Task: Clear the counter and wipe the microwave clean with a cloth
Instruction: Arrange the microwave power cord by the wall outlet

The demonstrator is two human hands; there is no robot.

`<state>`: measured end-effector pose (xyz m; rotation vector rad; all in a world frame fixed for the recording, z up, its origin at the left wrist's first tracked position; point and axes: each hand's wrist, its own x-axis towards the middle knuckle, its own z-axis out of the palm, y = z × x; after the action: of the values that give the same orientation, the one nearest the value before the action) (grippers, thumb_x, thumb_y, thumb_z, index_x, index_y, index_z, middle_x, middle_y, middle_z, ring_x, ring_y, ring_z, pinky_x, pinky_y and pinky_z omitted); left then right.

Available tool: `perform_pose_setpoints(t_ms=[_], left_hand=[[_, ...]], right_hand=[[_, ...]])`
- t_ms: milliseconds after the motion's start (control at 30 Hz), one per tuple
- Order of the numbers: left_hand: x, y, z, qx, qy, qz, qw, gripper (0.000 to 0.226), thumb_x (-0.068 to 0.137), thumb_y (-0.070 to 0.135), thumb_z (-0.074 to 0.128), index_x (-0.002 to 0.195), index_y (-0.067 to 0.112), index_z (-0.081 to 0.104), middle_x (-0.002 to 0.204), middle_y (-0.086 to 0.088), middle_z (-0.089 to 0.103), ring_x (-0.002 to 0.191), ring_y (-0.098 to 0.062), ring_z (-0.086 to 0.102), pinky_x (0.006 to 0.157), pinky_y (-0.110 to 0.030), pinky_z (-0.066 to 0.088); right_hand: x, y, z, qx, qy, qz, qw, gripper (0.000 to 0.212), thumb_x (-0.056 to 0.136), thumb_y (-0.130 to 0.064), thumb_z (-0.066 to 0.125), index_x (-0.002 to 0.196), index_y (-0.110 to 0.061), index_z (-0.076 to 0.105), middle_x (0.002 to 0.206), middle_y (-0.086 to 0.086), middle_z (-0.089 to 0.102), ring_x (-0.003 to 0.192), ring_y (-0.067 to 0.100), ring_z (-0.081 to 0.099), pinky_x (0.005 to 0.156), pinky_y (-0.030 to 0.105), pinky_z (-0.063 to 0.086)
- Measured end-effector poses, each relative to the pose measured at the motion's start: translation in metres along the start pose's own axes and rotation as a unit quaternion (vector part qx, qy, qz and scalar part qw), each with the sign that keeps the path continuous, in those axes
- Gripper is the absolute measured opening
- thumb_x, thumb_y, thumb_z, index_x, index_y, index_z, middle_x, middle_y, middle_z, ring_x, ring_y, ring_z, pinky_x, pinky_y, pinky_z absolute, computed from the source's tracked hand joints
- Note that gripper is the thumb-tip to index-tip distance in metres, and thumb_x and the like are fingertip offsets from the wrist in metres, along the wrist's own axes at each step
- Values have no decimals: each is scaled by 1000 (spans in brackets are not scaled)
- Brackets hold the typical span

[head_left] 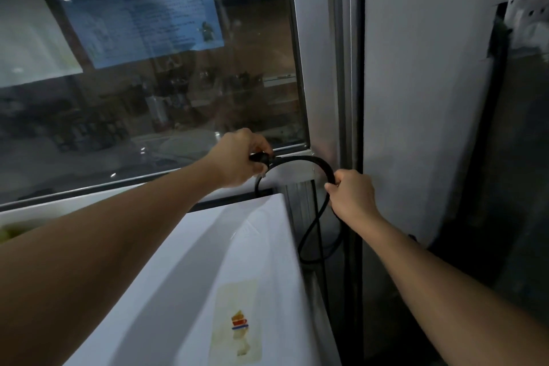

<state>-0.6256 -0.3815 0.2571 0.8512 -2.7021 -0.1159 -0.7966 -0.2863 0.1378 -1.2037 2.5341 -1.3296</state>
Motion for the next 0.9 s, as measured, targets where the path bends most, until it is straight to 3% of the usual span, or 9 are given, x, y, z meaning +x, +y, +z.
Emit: perform_pose_setpoints(t_ms=[100, 233, 400, 500, 600, 700, 833, 900], left_hand=[[4, -2, 1, 13, 15, -4, 1000, 30, 79, 15, 72, 108, 17, 66, 98, 1, 48, 86, -16, 51, 76, -22, 38], [3, -5, 2, -2, 18, -15, 1000, 31, 78, 15, 73, 108, 18, 66, 99, 0, 51, 88, -18, 54, 77, -23, 40], [3, -2, 4, -7, 24, -6, 1000, 31, 78, 14, 73, 108, 18, 67, 100, -1, 55, 84, -14, 51, 74, -20, 36], [5, -6, -1, -22, 38, -19, 999, 31, 77, 14, 74, 107, 20, 68, 105, -5, 61, 88, -19, 58, 77, -23, 41], [2, -11, 2, -10, 24, -13, 1000, 31, 77, 13, 74, 107, 21, 69, 104, -4, 61, 88, -20, 58, 76, -23, 41], [-4, -13, 11, 20, 13, 12, 1000, 31, 76, 13, 75, 106, 19, 70, 95, 1, 57, 82, -15, 54, 72, -17, 35], [-9, -18, 18, 43, 3, 31, 999, 33, 75, 11, 74, 106, 18, 71, 98, -2, 59, 81, -16, 54, 73, -21, 39], [-9, -20, 21, 52, -15, 31, 998, 32, 75, 12, 75, 106, 18, 71, 104, -4, 61, 80, -14, 51, 75, -24, 42]], right_hand=[[4, 0, 1, -12, 50, -32, 998, 38, 91, -19, 57, 59, -19, 35, 69, 7, 52, 68, 27, 54, 55, 27, 34], [3, 1, 4, -5, 60, -38, 997, 32, 91, -20, 58, 64, -16, 40, 71, 8, 54, 68, 26, 55, 56, 29, 38], [7, 3, 14, 126, -25, 27, 991, 23, 90, -15, 57, 72, -2, 51, 77, 17, 64, 69, 30, 68, 66, 46, 57], [10, -2, 21, 248, -60, 57, 965, 19, 91, -11, 57, 73, -6, 54, 77, 11, 64, 58, 18, 70, 60, 37, 60], [6, -1, 35, 323, -92, 87, 938, 21, 91, -6, 55, 73, -16, 56, 81, 6, 61, 65, 25, 71, 58, 28, 59], [1, 7, 51, 340, -118, 121, 925, 18, 91, -3, 55, 78, -16, 57, 83, 4, 62, 64, 23, 68, 54, 23, 58], [-6, 19, 74, 316, -152, 144, 926, 22, 90, -7, 58, 69, -16, 57, 76, 5, 62, 68, 27, 66, 69, 40, 59], [-11, 24, 82, 280, -164, 144, 935, 25, 90, -12, 59, 66, -18, 55, 70, 5, 61, 61, 24, 63, 70, 41, 58]])
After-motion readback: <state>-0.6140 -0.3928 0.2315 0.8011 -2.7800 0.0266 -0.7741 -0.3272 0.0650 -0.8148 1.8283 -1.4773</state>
